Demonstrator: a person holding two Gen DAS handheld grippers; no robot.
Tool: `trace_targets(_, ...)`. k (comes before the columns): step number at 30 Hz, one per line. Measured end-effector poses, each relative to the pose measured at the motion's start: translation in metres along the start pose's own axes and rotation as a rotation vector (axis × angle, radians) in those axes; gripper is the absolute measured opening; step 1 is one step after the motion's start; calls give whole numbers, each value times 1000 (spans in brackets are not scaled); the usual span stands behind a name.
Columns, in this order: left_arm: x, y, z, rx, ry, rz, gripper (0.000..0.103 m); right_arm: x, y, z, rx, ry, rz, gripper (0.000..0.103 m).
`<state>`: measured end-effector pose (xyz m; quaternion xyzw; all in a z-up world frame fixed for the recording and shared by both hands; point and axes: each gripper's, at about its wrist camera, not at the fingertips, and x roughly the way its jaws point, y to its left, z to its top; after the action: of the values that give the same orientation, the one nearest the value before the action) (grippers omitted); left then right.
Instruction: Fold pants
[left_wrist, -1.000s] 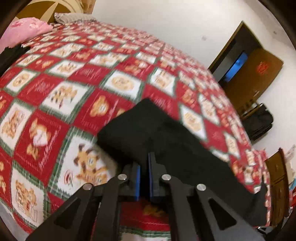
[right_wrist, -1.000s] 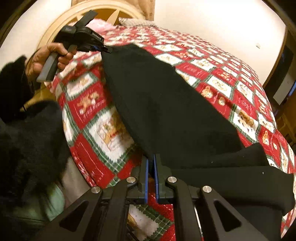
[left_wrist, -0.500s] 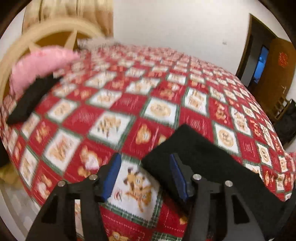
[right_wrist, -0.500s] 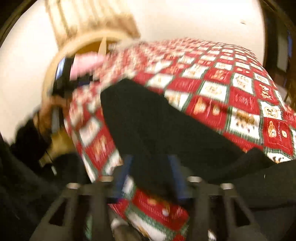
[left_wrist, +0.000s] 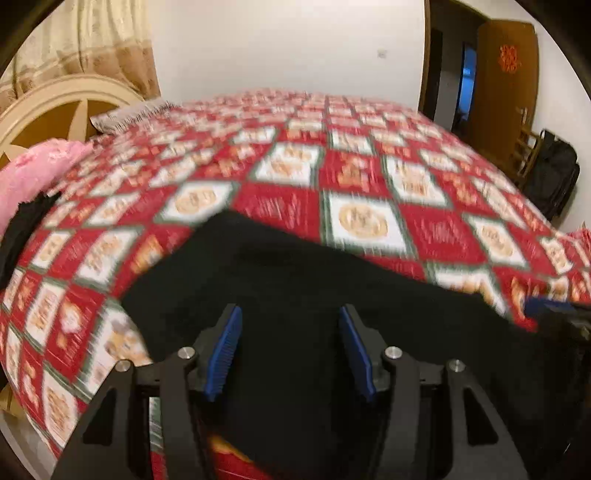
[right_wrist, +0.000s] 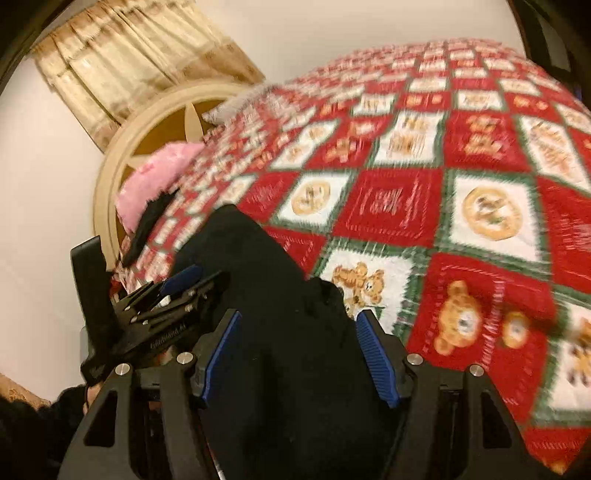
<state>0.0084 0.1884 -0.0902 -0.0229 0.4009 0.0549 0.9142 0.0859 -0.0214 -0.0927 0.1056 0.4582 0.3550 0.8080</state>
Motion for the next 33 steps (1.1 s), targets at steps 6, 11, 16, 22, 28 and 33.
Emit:
trace_targets(6,1,-2,-12,5,-34,21,63,15,13,-11,-39,136,79,65)
trace_targets(11,2,-4,-12,6,-42,32,65,26,9,-4,27,147,178,65)
trace_targets(16,4,-3,-12,0,-40,32,66,53,0,15,116,75,239,65)
trace_targets(22,5,-3,-12,5,-39,33,69,38,-41,29,325,-14,333,65)
trace_targets(28,8,0,-11,5,-32,28,72,-1,-76,24,424,-45,224,55)
trace_targets(33,8,0,-11,2,-33,24,73,-134,-86,3,432,-319,-242,56)
